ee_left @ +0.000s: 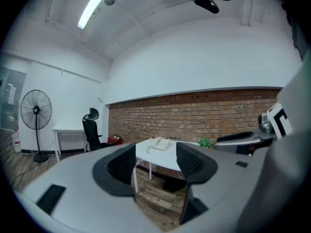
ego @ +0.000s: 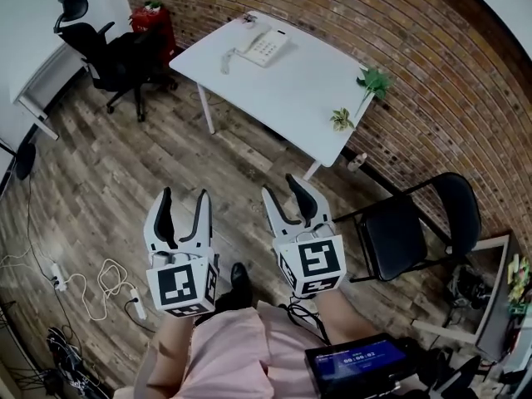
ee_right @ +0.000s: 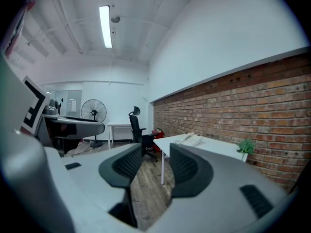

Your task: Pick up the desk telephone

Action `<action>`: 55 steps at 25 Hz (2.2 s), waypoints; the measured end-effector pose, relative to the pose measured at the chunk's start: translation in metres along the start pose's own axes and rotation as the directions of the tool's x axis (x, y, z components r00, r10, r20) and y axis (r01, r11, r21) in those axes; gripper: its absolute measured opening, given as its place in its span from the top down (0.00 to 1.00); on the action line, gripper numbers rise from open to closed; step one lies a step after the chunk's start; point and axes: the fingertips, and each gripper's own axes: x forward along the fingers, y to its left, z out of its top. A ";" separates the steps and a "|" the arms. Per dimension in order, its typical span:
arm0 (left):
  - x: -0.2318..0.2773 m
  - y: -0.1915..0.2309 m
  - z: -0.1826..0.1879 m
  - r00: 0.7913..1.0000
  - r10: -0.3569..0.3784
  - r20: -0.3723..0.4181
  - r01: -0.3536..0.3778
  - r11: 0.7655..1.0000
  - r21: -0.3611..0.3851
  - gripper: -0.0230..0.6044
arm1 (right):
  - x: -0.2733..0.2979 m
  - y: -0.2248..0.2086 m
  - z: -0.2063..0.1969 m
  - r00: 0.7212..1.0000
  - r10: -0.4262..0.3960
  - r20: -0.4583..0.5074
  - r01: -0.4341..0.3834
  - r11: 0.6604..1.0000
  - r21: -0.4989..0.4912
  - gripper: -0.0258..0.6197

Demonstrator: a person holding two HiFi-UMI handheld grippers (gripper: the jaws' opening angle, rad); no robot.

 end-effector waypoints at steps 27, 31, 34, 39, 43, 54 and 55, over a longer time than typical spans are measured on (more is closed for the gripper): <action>0.247 0.051 -0.012 0.990 -0.106 -0.091 0.109 0.994 0.024 0.53 | 0.223 -0.099 0.027 0.997 -0.080 -0.023 0.080 0.996 0.040 0.68; 0.300 0.049 -0.015 0.985 -0.122 -0.120 0.125 0.992 0.023 0.53 | 0.269 -0.124 0.019 0.995 -0.072 -0.062 0.076 0.995 0.058 0.68; 0.338 0.047 -0.020 0.980 -0.140 -0.140 0.145 0.989 0.024 0.52 | 0.300 -0.142 0.016 0.995 -0.069 -0.075 0.074 0.995 0.068 0.68; 0.394 0.036 -0.012 0.976 -0.168 -0.140 0.176 0.983 0.047 0.52 | 0.339 -0.177 0.019 0.994 -0.083 -0.069 0.089 0.993 0.081 0.68; 0.428 0.026 0.012 0.970 -0.211 -0.117 0.219 0.974 0.059 0.51 | 0.360 -0.200 0.040 0.993 -0.108 -0.040 0.111 0.991 0.075 0.69; 0.519 0.021 0.042 0.933 -0.348 -0.091 0.354 0.933 0.069 0.49 | 0.404 -0.255 0.076 0.967 -0.254 -0.005 0.254 0.965 0.064 0.69; 0.529 0.019 0.040 0.924 -0.371 -0.093 0.378 0.923 0.069 0.49 | 0.408 -0.261 0.075 0.961 -0.278 -0.010 0.278 0.958 0.065 0.69</action>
